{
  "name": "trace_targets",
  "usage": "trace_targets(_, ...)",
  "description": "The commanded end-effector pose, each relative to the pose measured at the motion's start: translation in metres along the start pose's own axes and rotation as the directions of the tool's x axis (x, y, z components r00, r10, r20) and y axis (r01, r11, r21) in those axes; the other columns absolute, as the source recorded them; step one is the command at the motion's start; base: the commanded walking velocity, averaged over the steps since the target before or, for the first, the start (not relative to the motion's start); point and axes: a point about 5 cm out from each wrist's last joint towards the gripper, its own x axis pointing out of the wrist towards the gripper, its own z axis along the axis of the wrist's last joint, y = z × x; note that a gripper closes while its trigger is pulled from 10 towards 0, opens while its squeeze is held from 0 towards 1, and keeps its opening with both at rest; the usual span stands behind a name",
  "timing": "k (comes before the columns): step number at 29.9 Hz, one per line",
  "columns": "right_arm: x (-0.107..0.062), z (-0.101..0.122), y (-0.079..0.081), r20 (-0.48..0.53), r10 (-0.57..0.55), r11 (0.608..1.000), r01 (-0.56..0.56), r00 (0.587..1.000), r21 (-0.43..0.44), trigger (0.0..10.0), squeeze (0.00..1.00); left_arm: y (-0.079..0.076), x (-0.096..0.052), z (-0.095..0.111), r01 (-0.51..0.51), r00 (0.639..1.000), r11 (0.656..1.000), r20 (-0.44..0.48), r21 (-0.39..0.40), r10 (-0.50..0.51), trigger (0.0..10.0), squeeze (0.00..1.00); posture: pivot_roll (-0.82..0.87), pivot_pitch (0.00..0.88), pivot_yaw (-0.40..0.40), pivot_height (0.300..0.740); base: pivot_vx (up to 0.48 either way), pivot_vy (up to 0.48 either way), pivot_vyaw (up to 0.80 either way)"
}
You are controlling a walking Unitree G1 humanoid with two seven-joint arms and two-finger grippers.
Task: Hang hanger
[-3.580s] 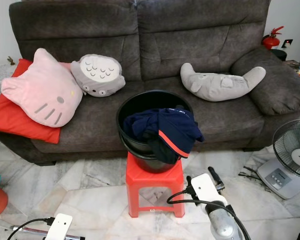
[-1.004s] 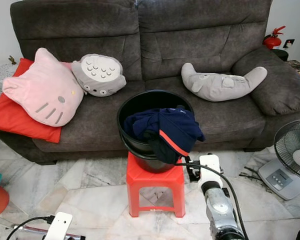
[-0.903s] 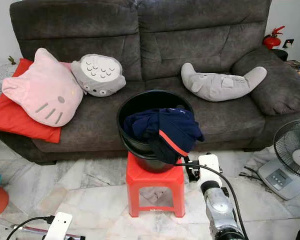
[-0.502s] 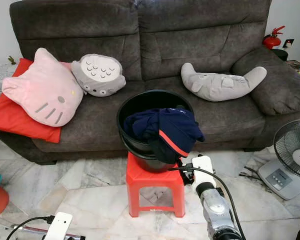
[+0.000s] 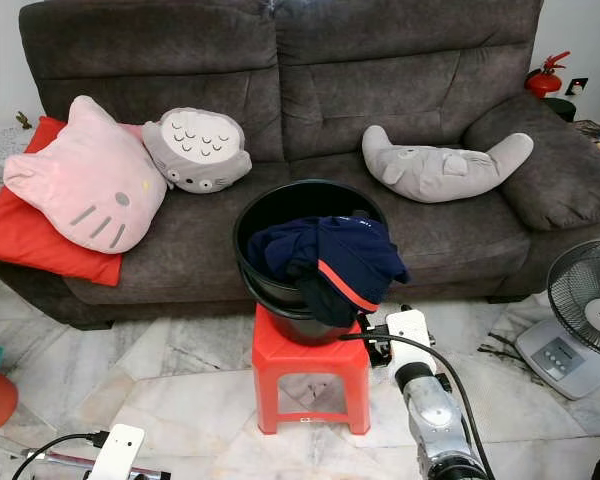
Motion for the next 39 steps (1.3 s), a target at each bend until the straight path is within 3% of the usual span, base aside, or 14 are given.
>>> trace_targets(1,0.0,0.004,0.001,0.029,0.003,1.0,-0.002,1.0,-0.011,10.0,0.0,0.005,0.0,-0.001,-0.015,1.0,1.0,-0.005,0.015,0.015,10.0,0.0,-0.17,0.0,0.076,0.74,0.0,0.0,0.0)
trace_targets(13,-0.005,0.004,-0.004,0.067,-0.043,0.997,0.047,0.997,-0.057,10.0,0.0,0.004,0.0,-0.001,-0.018,1.0,1.0,-0.002,0.016,0.018,10.0,0.0,-0.18,0.0,0.076,0.74,0.0,0.0,0.0)
trace_targets(24,0.0,0.018,-0.003,0.146,-0.043,0.996,0.054,0.988,-0.076,10.0,0.0,0.005,0.0,0.0,-0.023,1.0,1.0,0.001,0.017,0.023,10.0,0.0,-0.17,0.0,0.075,0.74,0.0,0.0,0.0)
trace_targets(33,0.003,0.032,-0.003,0.218,-0.053,0.982,0.091,0.974,-0.164,10.0,0.0,0.005,0.0,0.0,-0.028,1.0,0.999,0.003,0.02,0.028,10.0,0.0,-0.17,0.0,0.076,0.74,0.0,0.0,0.0)
trace_targets(39,0.006,0.038,-0.007,0.241,-0.075,0.977,0.12,0.968,-0.178,10.0,0.0,0.006,0.0,0.0,-0.03,1.0,0.999,0.003,0.021,0.03,10.0,0.0,-0.18,0.0,0.077,0.74,0.0,0.0,0.0)
